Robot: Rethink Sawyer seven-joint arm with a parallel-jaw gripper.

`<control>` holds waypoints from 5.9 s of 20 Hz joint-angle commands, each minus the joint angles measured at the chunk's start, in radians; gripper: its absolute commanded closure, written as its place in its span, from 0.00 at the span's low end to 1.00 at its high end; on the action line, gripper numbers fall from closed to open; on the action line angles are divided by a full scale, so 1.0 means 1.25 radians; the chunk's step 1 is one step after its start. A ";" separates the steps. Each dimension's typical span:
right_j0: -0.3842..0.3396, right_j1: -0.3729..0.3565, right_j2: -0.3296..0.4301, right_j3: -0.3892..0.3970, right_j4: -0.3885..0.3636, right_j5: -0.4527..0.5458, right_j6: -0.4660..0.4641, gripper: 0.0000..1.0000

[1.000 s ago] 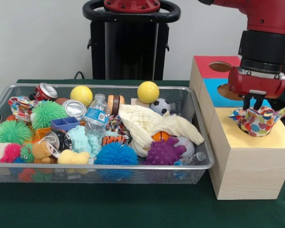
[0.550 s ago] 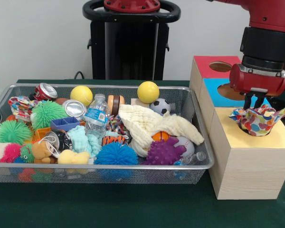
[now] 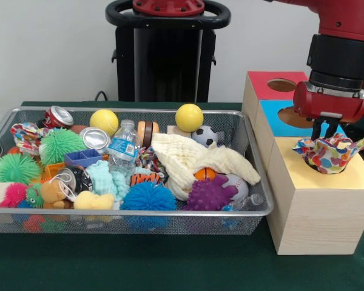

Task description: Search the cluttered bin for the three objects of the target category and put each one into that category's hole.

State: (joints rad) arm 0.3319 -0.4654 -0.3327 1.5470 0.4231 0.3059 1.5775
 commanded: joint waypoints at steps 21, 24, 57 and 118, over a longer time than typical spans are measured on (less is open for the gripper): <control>-0.010 0.014 0.015 0.040 0.001 0.139 0.187 0.00; -0.011 0.016 0.015 0.036 0.002 0.141 0.188 0.00; 0.000 -0.006 -0.001 0.000 -0.002 0.240 0.199 0.00; -0.033 -0.094 0.046 -0.064 -0.043 0.215 0.101 1.00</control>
State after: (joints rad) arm 0.3347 -0.6051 -0.3857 1.4536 0.4057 0.6262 1.5775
